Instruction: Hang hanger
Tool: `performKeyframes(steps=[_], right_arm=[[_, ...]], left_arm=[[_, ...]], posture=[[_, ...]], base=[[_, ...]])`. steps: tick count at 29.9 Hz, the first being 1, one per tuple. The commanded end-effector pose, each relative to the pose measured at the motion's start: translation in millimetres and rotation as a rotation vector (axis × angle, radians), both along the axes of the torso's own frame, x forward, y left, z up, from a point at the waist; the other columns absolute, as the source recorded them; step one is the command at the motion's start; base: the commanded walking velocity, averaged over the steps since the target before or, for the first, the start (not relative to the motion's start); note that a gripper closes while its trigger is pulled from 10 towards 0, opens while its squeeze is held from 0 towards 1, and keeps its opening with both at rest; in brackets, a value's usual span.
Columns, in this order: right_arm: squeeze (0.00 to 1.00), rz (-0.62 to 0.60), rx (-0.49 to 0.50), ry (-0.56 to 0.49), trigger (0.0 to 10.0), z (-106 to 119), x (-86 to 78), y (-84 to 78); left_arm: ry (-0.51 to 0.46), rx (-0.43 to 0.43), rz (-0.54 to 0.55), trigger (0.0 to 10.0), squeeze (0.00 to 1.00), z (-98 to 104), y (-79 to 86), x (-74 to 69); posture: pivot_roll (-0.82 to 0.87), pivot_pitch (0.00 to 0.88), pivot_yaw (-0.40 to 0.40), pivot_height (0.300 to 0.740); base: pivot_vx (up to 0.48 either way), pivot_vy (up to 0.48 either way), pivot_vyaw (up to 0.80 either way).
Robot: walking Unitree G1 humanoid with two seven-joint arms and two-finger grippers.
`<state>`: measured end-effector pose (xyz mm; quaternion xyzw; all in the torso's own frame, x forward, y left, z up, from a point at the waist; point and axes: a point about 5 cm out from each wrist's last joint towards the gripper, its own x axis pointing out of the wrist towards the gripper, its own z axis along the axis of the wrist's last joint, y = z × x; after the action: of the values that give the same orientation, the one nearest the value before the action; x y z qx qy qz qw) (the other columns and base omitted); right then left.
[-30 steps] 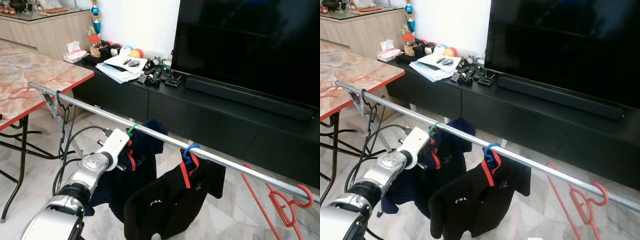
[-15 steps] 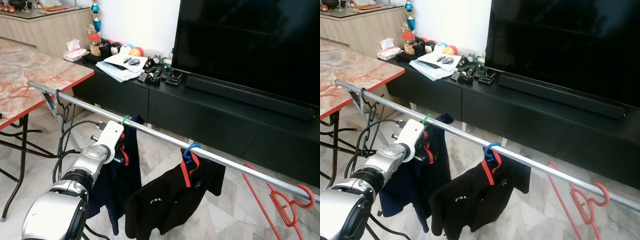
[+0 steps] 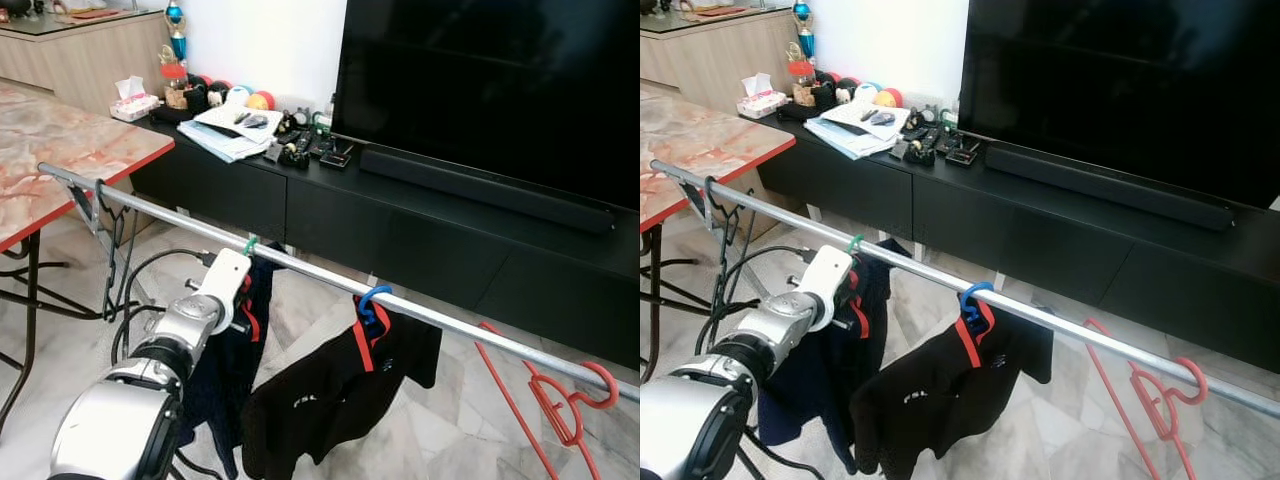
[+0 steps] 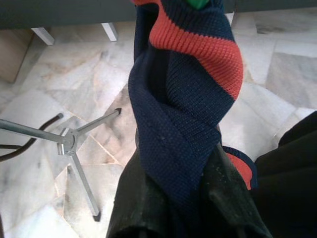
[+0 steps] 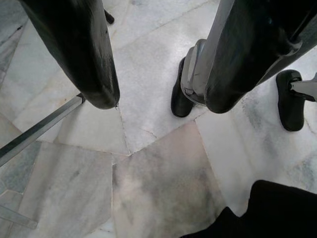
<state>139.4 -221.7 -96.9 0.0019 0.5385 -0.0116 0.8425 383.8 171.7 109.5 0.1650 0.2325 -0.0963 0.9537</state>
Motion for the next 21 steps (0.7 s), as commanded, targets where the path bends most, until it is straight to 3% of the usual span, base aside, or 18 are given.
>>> performKeyframes(steps=[1, 7, 15, 21], right_arm=[[0.00, -0.004, -0.012, 0.004, 10.0, -0.1, -4.1, -5.6], [0.00, 0.001, -0.012, 0.007, 10.0, -0.3, -4.9, -5.8], [0.00, 0.005, -0.010, 0.009, 10.0, -0.3, -3.9, -4.5], [0.00, 0.008, -0.006, 0.005, 10.0, -0.2, -2.3, -2.5]], left_arm=[[0.062, -0.011, 0.009, 10.0, 0.00, -14.9, 0.8, -7.8], [0.090, -0.016, 0.045, 10.0, 0.00, -20.4, 3.6, -10.9], [0.171, -0.013, 0.088, 10.0, 0.00, -48.2, 16.4, -29.7], [0.123, -0.012, 0.088, 10.0, 0.00, -48.8, 23.8, -31.6]], posture=[[-0.01, 0.035, -0.082, 0.740], [-0.01, 0.033, -0.083, 0.740], [0.01, 0.019, -0.079, 0.740], [0.02, 0.011, -0.077, 0.740]], base=[[0.000, 0.000, 0.00], [0.000, 0.000, 0.00], [0.000, 0.000, 0.00], [0.000, 0.000, 0.00]])
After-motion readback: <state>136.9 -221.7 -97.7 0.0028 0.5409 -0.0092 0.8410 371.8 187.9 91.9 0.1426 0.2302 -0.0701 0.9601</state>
